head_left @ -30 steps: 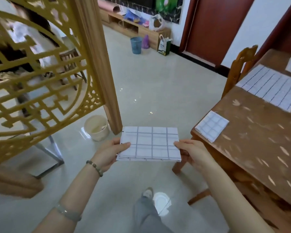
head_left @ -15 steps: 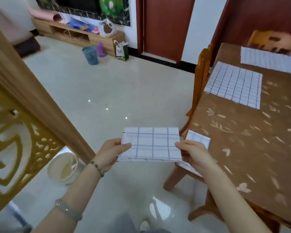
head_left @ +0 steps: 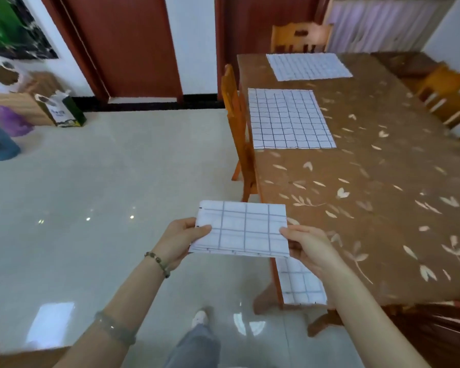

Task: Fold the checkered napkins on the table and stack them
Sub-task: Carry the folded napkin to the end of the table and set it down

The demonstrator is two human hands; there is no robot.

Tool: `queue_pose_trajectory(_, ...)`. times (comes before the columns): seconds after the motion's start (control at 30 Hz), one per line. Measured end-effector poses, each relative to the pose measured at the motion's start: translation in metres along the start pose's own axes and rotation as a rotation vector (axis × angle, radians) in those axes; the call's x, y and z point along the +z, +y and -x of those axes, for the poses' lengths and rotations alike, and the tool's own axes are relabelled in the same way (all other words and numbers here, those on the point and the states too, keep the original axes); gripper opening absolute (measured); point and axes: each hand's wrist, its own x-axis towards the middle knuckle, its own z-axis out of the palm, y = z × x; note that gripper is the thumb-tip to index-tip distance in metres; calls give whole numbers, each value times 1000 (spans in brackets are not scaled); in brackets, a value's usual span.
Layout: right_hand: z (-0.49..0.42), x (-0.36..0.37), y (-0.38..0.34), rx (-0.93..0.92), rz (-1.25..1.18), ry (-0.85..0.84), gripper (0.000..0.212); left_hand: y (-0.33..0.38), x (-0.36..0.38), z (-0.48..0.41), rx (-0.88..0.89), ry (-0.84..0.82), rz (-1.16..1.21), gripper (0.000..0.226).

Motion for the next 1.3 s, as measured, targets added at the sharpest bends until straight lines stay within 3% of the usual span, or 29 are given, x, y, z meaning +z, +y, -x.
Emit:
queue_pose_trajectory(0.13,-13,20,-11,-12,-117,127,18,42,-11,-48,-2,-152,-79,14)
queue_pose_trajectory(0.23,-13,25,-14,-30,-185,241,9,63,-8,-83,-17,-253,-166,15)
queue_pose_trajectory(0.53,-14,8,-10,7,-325,524,14,80,48,-155,-77,-516,-274,15)
queue_pose_trajectory(0.87,-62,-32,-26,9,-443,632,16,103,126,-224,-76,-626,-417,16)
queue_pose_trajectory(1.3,-97,-56,-36,71,-683,764,4,111,190,-290,-95,-710,-605,13)
